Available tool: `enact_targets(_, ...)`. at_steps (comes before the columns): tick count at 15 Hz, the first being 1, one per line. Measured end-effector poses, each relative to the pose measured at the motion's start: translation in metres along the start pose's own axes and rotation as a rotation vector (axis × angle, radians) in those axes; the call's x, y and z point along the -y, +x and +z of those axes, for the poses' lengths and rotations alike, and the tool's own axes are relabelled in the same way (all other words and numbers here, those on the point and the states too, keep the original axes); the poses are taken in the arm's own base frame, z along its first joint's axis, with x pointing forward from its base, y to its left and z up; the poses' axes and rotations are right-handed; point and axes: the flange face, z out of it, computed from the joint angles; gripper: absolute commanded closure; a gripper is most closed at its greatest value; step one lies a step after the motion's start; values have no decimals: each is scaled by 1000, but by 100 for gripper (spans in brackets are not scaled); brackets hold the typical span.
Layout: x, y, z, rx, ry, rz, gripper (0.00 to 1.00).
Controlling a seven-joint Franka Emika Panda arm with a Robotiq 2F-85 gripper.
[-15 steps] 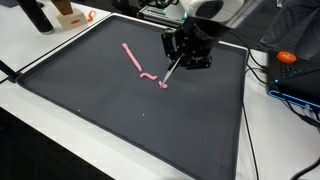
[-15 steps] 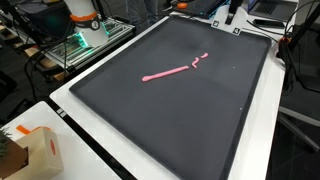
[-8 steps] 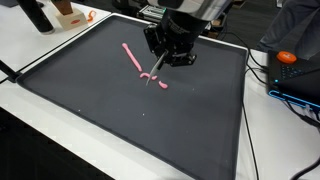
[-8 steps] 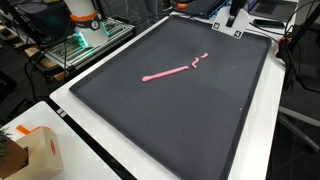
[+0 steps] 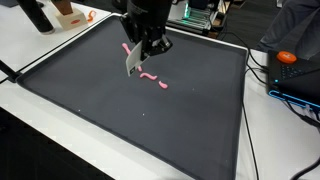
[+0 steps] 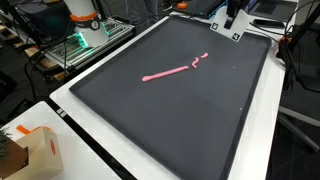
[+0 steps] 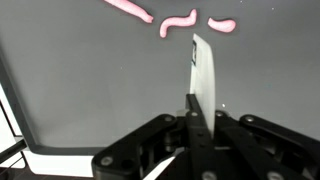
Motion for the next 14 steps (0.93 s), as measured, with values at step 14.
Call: enact_targets(14, -129, -23, 56, 13, 217, 242, 99)
